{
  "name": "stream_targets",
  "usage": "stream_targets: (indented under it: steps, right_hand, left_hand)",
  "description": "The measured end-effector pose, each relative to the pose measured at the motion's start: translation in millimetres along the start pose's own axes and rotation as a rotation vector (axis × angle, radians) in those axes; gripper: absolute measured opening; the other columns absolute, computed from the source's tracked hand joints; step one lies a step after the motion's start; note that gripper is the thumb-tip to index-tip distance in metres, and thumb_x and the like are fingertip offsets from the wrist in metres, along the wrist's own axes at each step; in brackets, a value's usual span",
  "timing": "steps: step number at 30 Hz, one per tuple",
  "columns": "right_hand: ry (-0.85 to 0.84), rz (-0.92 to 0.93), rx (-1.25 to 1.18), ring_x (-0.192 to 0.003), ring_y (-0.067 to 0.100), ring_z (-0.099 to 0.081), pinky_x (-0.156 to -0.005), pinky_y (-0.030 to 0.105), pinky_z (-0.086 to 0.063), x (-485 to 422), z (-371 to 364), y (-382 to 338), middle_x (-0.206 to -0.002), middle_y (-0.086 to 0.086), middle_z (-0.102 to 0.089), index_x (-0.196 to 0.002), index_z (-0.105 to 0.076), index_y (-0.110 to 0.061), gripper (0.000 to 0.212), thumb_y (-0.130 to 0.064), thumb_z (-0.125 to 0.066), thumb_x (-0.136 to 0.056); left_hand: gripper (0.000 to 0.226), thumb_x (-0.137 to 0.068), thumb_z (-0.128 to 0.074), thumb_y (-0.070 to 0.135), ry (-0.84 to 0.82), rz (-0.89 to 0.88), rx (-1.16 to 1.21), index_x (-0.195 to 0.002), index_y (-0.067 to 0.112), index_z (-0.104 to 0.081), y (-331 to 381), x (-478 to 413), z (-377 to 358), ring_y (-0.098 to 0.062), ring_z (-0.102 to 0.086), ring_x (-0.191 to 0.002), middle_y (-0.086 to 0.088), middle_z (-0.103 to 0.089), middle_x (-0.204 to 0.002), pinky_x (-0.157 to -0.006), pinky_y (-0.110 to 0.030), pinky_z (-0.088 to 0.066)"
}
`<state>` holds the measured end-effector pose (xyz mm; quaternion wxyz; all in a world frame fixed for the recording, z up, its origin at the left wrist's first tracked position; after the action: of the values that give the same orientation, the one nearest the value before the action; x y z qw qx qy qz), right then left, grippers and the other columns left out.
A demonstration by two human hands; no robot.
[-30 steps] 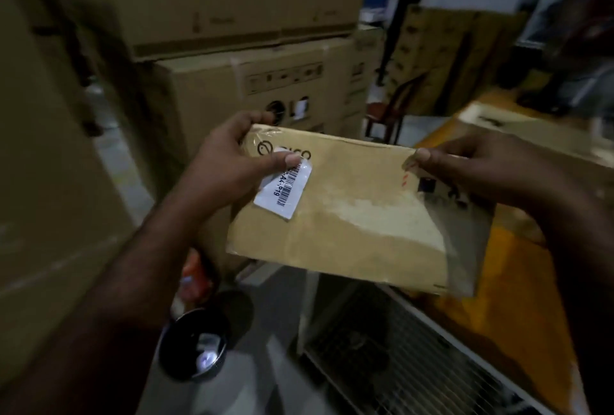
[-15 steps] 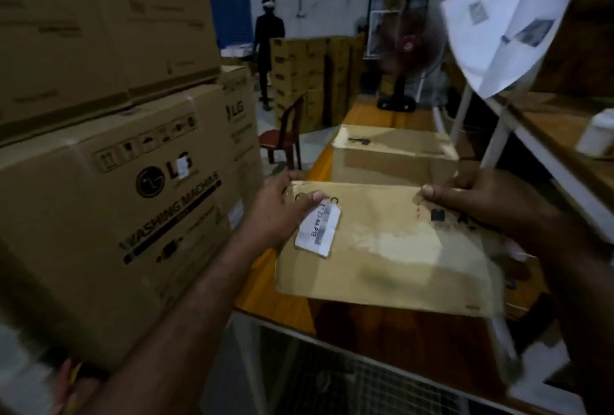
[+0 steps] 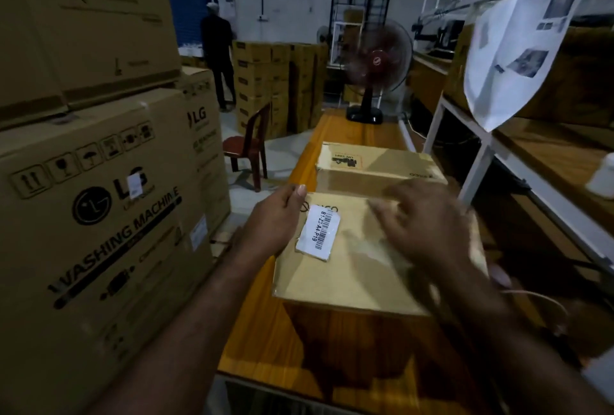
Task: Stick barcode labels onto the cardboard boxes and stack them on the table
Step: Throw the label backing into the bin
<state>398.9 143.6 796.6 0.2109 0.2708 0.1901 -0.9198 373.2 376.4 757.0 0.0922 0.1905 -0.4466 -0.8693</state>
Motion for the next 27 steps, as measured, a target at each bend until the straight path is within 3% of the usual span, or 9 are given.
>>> stream_targets:
  steps: [4,7,10,12,14,16,20,25,27]
  right_hand:
    - [-0.003,0.026,-0.068,-0.094,0.027,-0.055,-0.08,0.038,-0.04,12.4,-43.7,-47.9,-0.102,0.001,-0.063,-0.105,-0.071,-0.022,0.051,-0.06,-0.045,-0.085]
    - [0.018,0.066,-0.006,-0.099,0.026,-0.053,-0.082,0.04,-0.039,15.5,-59.1,-53.9,-0.107,0.001,-0.059,-0.114,-0.068,-0.021,0.049,-0.057,-0.053,-0.083]
    - [0.032,0.067,-0.066,-0.1,0.023,-0.052,-0.082,0.039,-0.04,13.1,-58.9,-52.6,-0.105,-0.003,-0.058,-0.109,-0.064,-0.025,0.038,-0.051,-0.058,-0.083]
    - [0.017,0.063,-0.101,-0.098,0.021,-0.051,-0.081,0.039,-0.04,10.4,-58.9,-51.4,-0.102,-0.007,-0.057,-0.103,-0.059,-0.028,0.027,-0.046,-0.06,-0.083]
    - [0.001,0.061,-0.129,-0.099,0.018,-0.05,-0.082,0.038,-0.039,10.7,-60.0,-51.0,-0.101,-0.011,-0.057,-0.099,-0.057,-0.03,0.021,-0.042,-0.063,-0.084]
    - [0.001,0.015,-0.215,-0.099,0.015,-0.05,-0.083,0.038,-0.037,9.0,-58.9,-52.2,-0.1,-0.015,-0.059,-0.103,-0.058,-0.032,0.02,-0.038,-0.065,-0.085]
    - [-0.064,-0.085,-0.347,-0.099,0.012,-0.053,-0.085,0.036,-0.034,-9.6,-54.5,-56.5,-0.091,-0.014,-0.065,-0.119,-0.057,-0.035,0.032,-0.024,-0.063,-0.089]
    - [-0.071,-0.063,-0.464,-0.092,0.01,-0.057,-0.091,0.045,-0.042,-14.4,-59.0,-52.2,-0.084,-0.018,-0.062,-0.11,-0.06,-0.037,0.028,-0.02,-0.065,-0.089]
    - [-0.058,-0.037,-0.488,-0.09,0.01,-0.058,-0.088,0.048,-0.045,-13.9,-62.1,-49.2,-0.084,-0.021,-0.059,-0.107,-0.059,-0.039,0.03,-0.019,-0.067,-0.088]
  left_hand:
    - [0.039,-0.102,-0.034,0.052,0.061,-0.029,0.035,-0.105,0.027,-0.064,3.2,-2.9,-5.8,-0.005,-0.059,-0.08,0.01,-0.064,-0.087,-0.072,-0.026,-0.046]
    - [0.041,-0.103,-0.036,0.048,0.108,-0.107,0.058,-0.101,0.02,-0.066,2.1,-10.8,-7.8,-0.005,-0.061,-0.079,0.005,-0.067,-0.086,-0.073,-0.041,-0.053]
    - [0.04,-0.104,-0.038,0.043,0.114,-0.207,0.134,-0.1,0.015,-0.066,-4.7,-15.7,-11.7,-0.013,-0.063,-0.081,-0.002,-0.069,-0.088,-0.073,-0.047,-0.052]
    - [0.041,-0.103,-0.037,0.045,0.104,-0.269,0.176,-0.106,0.018,-0.067,-8.8,-17.5,-14.0,-0.015,-0.064,-0.09,0.0,-0.07,-0.097,-0.077,-0.047,-0.053]
    - [0.046,-0.099,-0.036,0.052,0.093,-0.303,0.173,-0.117,0.024,-0.068,-13.5,-19.0,-15.1,-0.017,-0.059,-0.113,0.004,-0.067,-0.12,-0.093,-0.048,-0.05]
    - [0.045,-0.096,-0.038,0.053,0.049,-0.348,0.148,-0.119,0.028,-0.068,-16.2,-19.8,-13.7,-0.016,-0.052,-0.125,0.009,-0.061,-0.133,-0.101,-0.047,-0.045]
    - [0.027,-0.088,-0.049,0.048,-0.105,-0.37,0.166,-0.103,0.041,-0.07,-11.9,-18.2,-4.8,-0.014,-0.048,-0.128,0.013,-0.055,-0.137,-0.099,-0.043,-0.046]
    - [0.029,-0.081,-0.069,0.013,-0.351,-0.275,0.077,-0.106,0.028,-0.066,-0.5,-28.2,14.8,-0.009,-0.051,-0.125,0.013,-0.044,-0.142,-0.083,-0.016,-0.051]
    - [0.029,-0.082,-0.074,0.01,-0.4,-0.261,0.043,-0.106,0.024,-0.067,3.8,-33.1,19.8,-0.007,-0.05,-0.124,0.012,-0.043,-0.142,-0.091,-0.02,-0.05]
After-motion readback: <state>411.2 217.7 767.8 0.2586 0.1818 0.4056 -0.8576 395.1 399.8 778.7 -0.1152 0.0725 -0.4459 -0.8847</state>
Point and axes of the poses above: each hand's wrist, its own x-axis away from the middle knuckle, its own z-axis out of the back of the hand, y = z × x, the point moved 1 cm from there along -x, towards the middle knuckle
